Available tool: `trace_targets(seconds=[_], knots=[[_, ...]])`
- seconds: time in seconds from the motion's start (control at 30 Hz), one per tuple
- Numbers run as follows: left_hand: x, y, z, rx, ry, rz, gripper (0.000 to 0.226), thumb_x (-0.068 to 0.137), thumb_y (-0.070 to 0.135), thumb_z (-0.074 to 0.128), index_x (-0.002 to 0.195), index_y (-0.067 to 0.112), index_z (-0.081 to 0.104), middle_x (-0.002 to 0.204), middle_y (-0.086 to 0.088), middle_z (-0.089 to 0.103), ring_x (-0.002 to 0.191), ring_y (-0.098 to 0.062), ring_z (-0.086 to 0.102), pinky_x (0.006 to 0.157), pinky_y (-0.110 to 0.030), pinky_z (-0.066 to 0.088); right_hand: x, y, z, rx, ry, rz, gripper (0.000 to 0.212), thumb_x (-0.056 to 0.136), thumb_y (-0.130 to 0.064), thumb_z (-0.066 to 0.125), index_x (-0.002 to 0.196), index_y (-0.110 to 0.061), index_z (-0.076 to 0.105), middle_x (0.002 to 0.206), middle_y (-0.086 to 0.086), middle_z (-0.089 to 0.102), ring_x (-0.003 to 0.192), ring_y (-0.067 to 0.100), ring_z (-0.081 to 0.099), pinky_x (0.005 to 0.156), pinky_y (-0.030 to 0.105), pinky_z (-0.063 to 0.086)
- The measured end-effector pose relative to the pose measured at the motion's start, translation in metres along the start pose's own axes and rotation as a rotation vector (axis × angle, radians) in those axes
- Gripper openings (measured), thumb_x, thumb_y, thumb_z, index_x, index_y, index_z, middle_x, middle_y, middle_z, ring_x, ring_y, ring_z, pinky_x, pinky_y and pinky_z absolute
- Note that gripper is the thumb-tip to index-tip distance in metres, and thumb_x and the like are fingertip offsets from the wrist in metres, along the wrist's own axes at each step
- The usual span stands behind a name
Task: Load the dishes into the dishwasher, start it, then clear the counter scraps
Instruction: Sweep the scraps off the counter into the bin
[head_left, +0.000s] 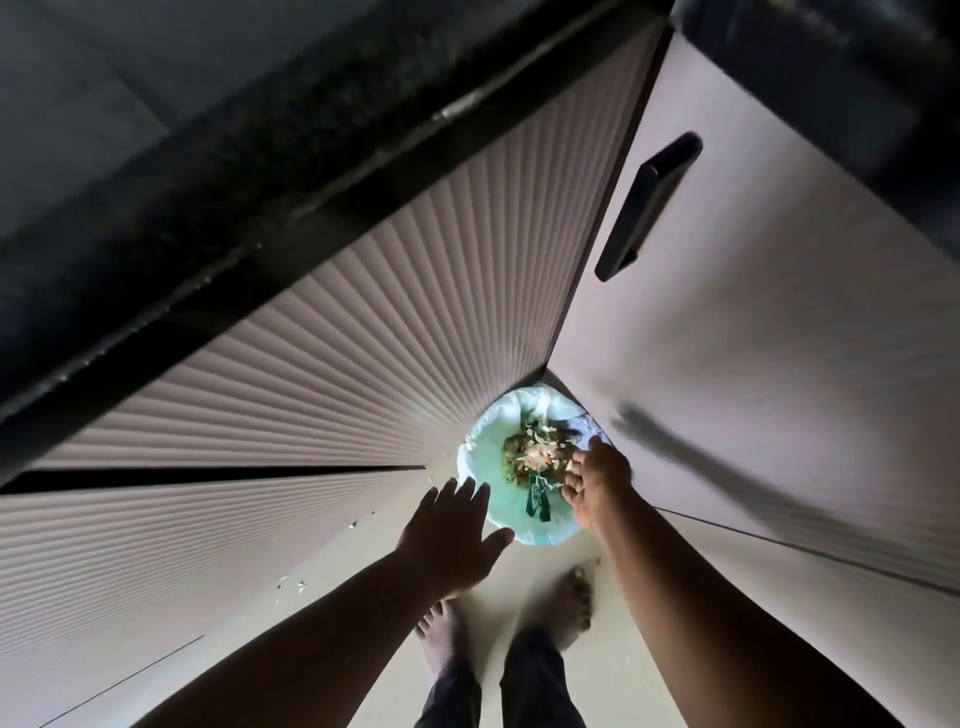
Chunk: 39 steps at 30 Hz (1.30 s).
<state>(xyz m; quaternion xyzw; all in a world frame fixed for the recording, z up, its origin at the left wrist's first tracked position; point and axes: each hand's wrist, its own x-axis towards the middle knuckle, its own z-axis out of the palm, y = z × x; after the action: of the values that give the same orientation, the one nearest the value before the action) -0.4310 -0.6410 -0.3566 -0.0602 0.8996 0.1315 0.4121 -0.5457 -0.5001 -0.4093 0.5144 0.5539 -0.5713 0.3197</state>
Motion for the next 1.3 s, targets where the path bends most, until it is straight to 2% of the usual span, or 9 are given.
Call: trace_targets(seconds=[0.1, 0.17, 0.27, 0.4, 0.53, 0.77, 0.93, 1.17, 1.3], knots=[[-0.005, 0.003, -0.009, -0.019, 0.030, 0.006, 0.072, 0.098, 0.057, 0.027, 0.153, 0.015, 0.009, 0.161, -0.006, 0.010, 0.148, -0.023, 0.006, 0.120, -0.038, 0.005, -0.015, -0.005, -0.007, -0.036, 0.025, -0.047, 0.032, 0.099, -0.016, 0.040, 0.121, -0.002, 0.058, 0.107, 0.010, 0.066, 0.063, 0.014, 0.048, 0.098, 0.037, 0.046], [-0.010, 0.007, -0.016, -0.026, 0.042, 0.010, 0.071, 0.098, 0.056, 0.027, 0.154, 0.015, 0.009, 0.161, -0.005, 0.010, 0.148, -0.023, 0.006, 0.120, -0.037, 0.005, -0.030, -0.009, -0.012, -0.071, 0.016, -0.103, 0.031, 0.096, -0.005, 0.042, 0.119, 0.003, 0.060, 0.103, 0.017, 0.067, 0.091, 0.030, 0.066, 0.099, 0.041, 0.047], [-0.024, 0.012, -0.029, -0.036, 0.043, 0.029, 0.071, 0.098, 0.056, 0.026, 0.154, 0.016, 0.007, 0.161, -0.005, 0.008, 0.148, -0.021, 0.004, 0.120, -0.037, 0.004, -0.062, -0.019, -0.020, -0.110, -0.077, -0.216, 0.032, 0.094, 0.004, 0.043, 0.122, 0.008, 0.056, 0.087, 0.009, 0.060, 0.119, 0.042, 0.054, 0.101, 0.045, 0.045], [-0.058, 0.021, -0.049, -0.073, 0.050, 0.053, 0.070, 0.099, 0.057, 0.024, 0.154, 0.017, 0.006, 0.162, -0.004, 0.006, 0.148, -0.020, 0.003, 0.120, -0.036, 0.003, -0.110, -0.025, -0.031, -0.051, -0.070, -0.319, 0.026, 0.080, 0.011, 0.054, 0.101, 0.000, 0.064, 0.071, 0.013, 0.061, 0.077, 0.032, 0.063, 0.097, 0.044, 0.049], [-0.104, 0.035, -0.077, -0.116, 0.066, 0.103, 0.070, 0.099, 0.057, 0.025, 0.154, 0.019, 0.005, 0.162, -0.003, 0.004, 0.149, -0.018, 0.001, 0.119, -0.032, 0.002, -0.183, -0.032, -0.039, -0.082, 0.017, -0.465, 0.012, 0.076, -0.003, 0.076, 0.078, -0.009, 0.065, 0.062, 0.006, 0.059, 0.054, 0.019, 0.052, 0.059, 0.030, 0.047], [-0.185, 0.054, -0.140, -0.246, 0.219, 0.224, 0.062, 0.099, 0.053, 0.032, 0.152, 0.022, 0.023, 0.157, 0.003, 0.025, 0.144, -0.012, 0.023, 0.113, -0.022, 0.017, -0.312, -0.055, -0.055, -0.311, -0.243, -0.434, 0.016, 0.089, -0.018, 0.063, 0.076, -0.012, 0.057, 0.067, 0.004, 0.054, 0.048, 0.014, 0.039, 0.046, 0.020, 0.028], [-0.229, 0.069, -0.201, -0.547, 0.364, 0.341, 0.058, 0.091, 0.062, 0.041, 0.136, 0.026, 0.049, 0.141, 0.011, 0.049, 0.125, -0.003, 0.048, 0.107, -0.018, 0.030, -0.409, -0.096, -0.072, -0.581, -0.194, -0.881, 0.019, 0.089, -0.012, 0.058, 0.070, -0.013, 0.061, 0.073, 0.007, 0.058, 0.058, 0.015, 0.050, 0.053, 0.025, 0.038], [-0.268, 0.101, -0.288, -0.360, 0.720, 0.598, 0.032, 0.099, 0.037, 0.045, 0.114, 0.017, 0.065, 0.115, 0.003, 0.065, 0.100, -0.007, 0.057, 0.090, -0.019, 0.041, -0.446, -0.150, -0.113, -0.789, 0.282, -1.372, 0.012, 0.095, -0.032, 0.051, 0.094, -0.024, 0.060, 0.095, -0.003, 0.063, 0.091, 0.017, 0.059, 0.080, 0.029, 0.045], [-0.242, 0.111, -0.319, -0.190, 0.727, 0.512, 0.058, 0.097, 0.055, 0.037, 0.144, 0.020, 0.040, 0.148, 0.001, 0.041, 0.137, -0.013, 0.033, 0.114, -0.031, 0.026, -0.411, -0.157, -0.132, -1.142, 0.478, -1.250, 0.075, 0.091, -0.065, 0.037, 0.147, -0.016, 0.030, 0.152, 0.007, 0.032, 0.142, 0.027, 0.027, 0.113, 0.039, 0.025]])
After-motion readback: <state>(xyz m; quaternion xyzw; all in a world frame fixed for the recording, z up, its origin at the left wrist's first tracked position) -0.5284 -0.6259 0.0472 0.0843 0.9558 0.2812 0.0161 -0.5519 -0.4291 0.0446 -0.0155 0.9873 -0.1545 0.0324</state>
